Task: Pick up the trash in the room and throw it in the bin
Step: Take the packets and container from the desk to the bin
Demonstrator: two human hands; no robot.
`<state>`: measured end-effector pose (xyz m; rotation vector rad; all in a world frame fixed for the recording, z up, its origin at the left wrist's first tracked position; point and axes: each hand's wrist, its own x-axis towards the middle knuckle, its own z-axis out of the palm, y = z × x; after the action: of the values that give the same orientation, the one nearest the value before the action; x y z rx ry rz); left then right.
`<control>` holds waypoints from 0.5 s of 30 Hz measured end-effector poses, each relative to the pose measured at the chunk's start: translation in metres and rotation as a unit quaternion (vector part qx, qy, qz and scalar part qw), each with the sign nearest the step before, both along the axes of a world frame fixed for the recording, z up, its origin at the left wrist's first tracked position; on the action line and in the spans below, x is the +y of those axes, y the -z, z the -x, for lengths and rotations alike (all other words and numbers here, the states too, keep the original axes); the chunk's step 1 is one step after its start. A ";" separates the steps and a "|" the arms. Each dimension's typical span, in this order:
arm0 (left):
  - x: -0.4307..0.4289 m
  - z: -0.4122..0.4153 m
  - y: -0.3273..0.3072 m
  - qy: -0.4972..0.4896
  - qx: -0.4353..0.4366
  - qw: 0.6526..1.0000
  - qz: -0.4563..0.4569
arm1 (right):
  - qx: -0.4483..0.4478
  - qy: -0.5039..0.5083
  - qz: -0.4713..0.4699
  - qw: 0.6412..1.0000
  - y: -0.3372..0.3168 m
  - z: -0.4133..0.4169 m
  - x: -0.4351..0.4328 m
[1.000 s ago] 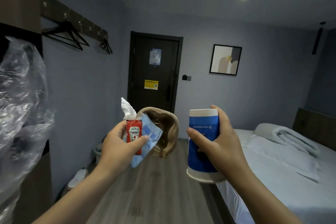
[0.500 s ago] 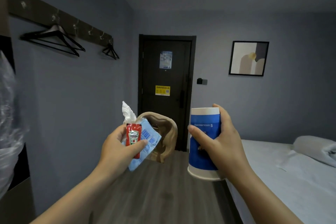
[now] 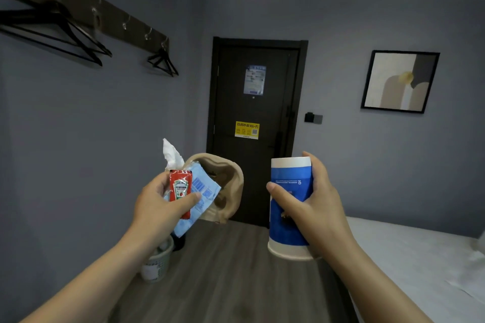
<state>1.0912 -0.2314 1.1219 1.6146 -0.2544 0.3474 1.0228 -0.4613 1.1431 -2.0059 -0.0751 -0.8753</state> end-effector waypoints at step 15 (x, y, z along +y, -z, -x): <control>-0.099 -0.293 0.015 -0.044 0.019 0.999 0.007 | 0.014 -0.037 -0.016 0.999 0.013 -0.308 -0.106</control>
<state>1.3841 -0.3307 1.1070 1.6209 -0.1529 0.3839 1.3310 -0.5673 1.1301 -1.9722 -0.1194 -0.7967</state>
